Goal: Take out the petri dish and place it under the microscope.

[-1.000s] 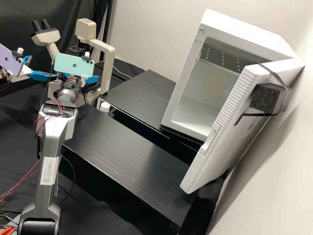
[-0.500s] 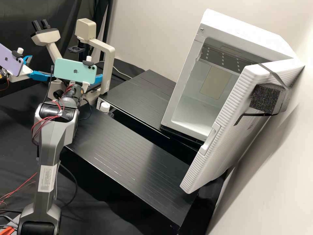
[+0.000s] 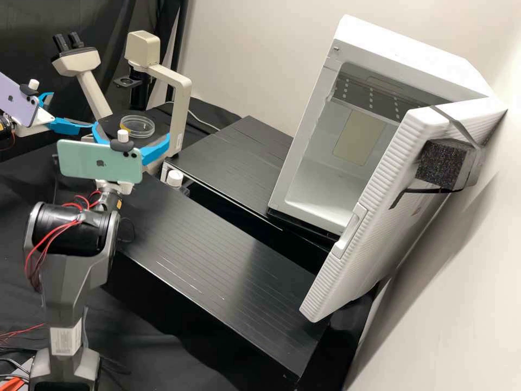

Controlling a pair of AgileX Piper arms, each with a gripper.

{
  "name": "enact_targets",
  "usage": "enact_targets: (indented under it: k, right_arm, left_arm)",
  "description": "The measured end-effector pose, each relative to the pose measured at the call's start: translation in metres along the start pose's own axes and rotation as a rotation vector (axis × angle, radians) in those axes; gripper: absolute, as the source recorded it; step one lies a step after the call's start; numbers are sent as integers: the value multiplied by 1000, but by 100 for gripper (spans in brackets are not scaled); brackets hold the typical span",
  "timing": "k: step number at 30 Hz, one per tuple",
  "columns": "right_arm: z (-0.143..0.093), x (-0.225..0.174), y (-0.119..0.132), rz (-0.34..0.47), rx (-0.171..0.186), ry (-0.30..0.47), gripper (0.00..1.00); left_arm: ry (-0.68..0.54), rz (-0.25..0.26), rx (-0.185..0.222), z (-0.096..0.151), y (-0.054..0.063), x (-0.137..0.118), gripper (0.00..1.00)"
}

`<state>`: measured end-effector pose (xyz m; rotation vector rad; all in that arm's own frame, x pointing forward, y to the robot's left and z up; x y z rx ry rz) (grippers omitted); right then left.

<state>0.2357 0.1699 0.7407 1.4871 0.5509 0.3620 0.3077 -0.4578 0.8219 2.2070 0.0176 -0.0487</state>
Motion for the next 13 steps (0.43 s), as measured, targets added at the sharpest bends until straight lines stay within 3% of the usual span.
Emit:
enact_targets:
  k: [3,13]
  right_arm:
    - [9,-26,9,2,30,-43,100]
    - [43,-94,22,17,66,-227,100]
  left_arm:
    - [0,0,0,0,0,0,100]
    - [0,0,0,0,0,0,100]
